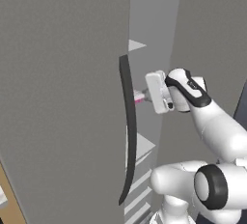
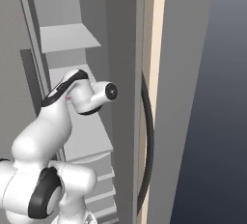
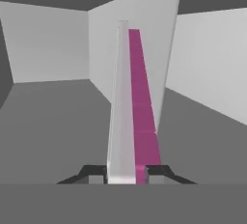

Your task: The ice cube tray has been filled with water. Take the tray and place it in the freezer to make ice. Close the freezer door after placing the tray.

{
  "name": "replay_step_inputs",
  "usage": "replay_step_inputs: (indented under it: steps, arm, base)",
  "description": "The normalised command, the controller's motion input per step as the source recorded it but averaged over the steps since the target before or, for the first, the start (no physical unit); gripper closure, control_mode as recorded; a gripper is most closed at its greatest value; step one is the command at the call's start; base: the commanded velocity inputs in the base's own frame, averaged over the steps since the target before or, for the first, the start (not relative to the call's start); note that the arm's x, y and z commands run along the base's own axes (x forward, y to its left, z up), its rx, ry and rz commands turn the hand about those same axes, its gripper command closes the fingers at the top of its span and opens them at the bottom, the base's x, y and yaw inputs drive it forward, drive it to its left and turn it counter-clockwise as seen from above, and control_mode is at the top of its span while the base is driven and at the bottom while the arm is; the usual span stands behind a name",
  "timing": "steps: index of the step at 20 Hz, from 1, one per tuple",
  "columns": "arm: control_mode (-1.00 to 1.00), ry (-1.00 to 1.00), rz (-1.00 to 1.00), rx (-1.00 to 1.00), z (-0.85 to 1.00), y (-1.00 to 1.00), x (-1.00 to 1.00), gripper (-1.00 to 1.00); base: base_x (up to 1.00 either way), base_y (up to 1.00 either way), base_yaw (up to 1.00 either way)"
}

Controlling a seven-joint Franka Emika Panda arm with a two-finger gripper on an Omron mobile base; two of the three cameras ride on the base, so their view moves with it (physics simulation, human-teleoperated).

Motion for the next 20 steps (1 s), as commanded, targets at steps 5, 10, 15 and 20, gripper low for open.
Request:
replay_step_inputs:
  steps: [5, 10, 15, 20]
  arm:
    - [-1.0, 0.0, 0.0, -0.02, -0.23, 0.22, 0.26, 1.0]
    - [-1.0, 0.0, 0.0, -0.03, -0.23, 0.24, 0.28, 1.0]
    - [-1.0, 0.0, 0.0, -0.02, -0.2, 0.21, 0.29, 1.0]
    - [-1.0, 0.03, 0.0, -0.01, -0.08, 0.19, 0.4, 1.0]
  base:
    - [0.0, 0.0, 0.0]
    - [0.0, 0.0, 0.0]
    - [0.0, 0.0, 0.0]
    - [0.0, 0.0, 0.0]
